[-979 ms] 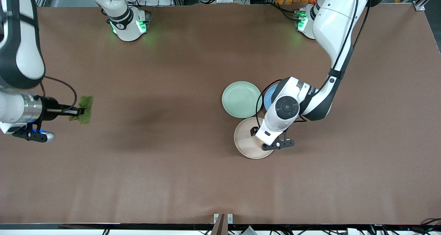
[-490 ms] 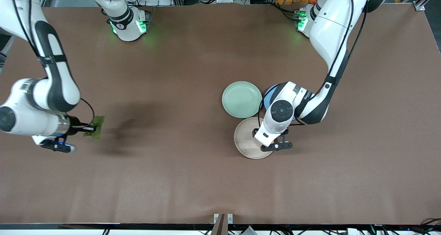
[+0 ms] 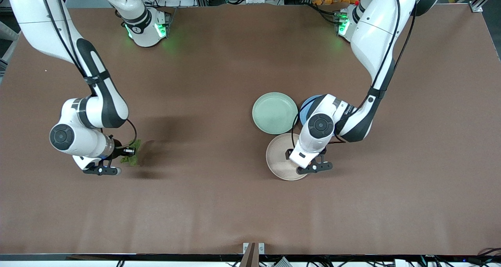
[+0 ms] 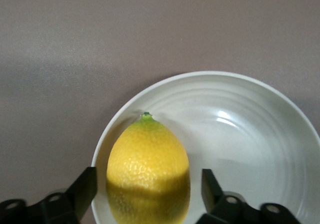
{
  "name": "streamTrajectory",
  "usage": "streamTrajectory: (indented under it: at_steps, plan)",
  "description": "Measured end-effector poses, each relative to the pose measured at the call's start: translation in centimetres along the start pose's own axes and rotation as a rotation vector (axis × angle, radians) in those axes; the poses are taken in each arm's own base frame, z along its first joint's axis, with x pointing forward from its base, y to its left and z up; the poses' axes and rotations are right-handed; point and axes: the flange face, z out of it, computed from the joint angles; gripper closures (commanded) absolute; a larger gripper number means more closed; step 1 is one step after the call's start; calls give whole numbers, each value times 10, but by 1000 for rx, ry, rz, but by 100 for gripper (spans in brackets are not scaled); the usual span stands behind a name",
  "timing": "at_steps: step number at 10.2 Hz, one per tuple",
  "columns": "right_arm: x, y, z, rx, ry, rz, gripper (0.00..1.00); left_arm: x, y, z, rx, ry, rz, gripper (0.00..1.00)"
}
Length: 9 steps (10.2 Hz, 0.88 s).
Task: Pick lemon and lettuce from plates
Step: 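Lower the lettuce to the table while the left gripper grasps the lemon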
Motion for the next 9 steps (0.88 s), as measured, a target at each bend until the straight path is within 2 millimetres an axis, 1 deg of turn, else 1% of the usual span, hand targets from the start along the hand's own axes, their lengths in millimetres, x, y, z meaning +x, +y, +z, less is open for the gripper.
streamTrajectory:
  at_steps: [1,2,4,5,6,7,8,9]
  plan:
    - [-1,-10,1,-1,10,-16,1,0,0,3,-2,0,-31,100]
    - [-2,-15,5,-1,13,-24,0,1,1,1,-4,3,-67,100]
    - [-3,-14,7,-4,11,-25,0,4,-1,0,-9,9,-107,100]
    - [-2,-12,4,-5,15,-22,0,9,-4,-4,-16,17,-121,100]
    - [1,-9,-4,-7,22,-19,0,17,-7,-12,-25,29,-131,100]
    - [6,-7,-18,-12,22,-15,0,23,-9,-24,-36,45,-140,100]
    - [11,-4,-41,-17,22,-9,0,29,-11,-39,-48,63,-149,100]
    - [14,-2,-72,-20,35,-6,0,34,-16,-55,-56,77,-159,100]
